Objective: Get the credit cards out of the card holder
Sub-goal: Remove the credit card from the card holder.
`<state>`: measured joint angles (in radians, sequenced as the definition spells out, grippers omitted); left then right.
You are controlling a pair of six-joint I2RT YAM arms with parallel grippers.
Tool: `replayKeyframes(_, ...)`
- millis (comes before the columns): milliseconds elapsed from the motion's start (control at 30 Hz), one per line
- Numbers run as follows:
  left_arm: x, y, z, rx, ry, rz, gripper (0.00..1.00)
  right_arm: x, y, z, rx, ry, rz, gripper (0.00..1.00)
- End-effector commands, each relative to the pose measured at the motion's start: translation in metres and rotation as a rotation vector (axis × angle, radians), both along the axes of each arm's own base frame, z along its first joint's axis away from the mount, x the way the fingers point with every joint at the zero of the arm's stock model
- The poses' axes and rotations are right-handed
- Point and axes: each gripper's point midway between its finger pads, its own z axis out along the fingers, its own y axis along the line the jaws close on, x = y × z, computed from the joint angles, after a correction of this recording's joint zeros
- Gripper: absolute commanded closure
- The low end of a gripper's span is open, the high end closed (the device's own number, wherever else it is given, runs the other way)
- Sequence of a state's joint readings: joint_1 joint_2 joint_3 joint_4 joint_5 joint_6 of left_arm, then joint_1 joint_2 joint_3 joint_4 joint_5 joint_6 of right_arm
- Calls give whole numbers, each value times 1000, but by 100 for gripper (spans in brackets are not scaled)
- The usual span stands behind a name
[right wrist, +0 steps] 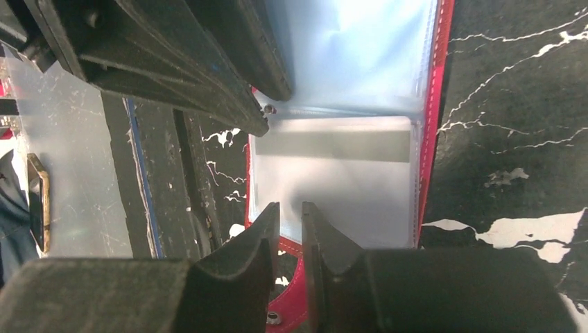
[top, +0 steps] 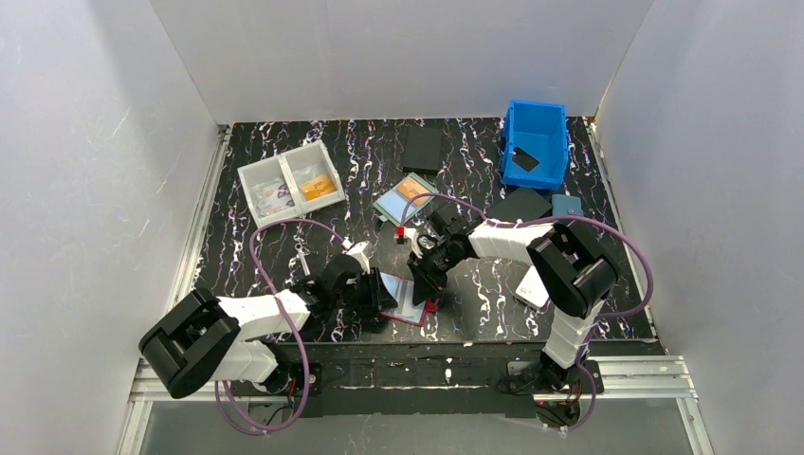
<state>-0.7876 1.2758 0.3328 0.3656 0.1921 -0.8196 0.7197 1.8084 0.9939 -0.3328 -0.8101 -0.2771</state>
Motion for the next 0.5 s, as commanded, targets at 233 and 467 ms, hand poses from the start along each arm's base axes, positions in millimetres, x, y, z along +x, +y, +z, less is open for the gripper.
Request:
replayKeyframes(233, -8, 4, -13, -14, 16, -7, 67, 10, 16, -16, -70, -31, -10, 73)
replayKeyframes(467, -12, 5, -14, -22, 10, -19, 62, 15, 31, -18, -64, 46, -32, 73)
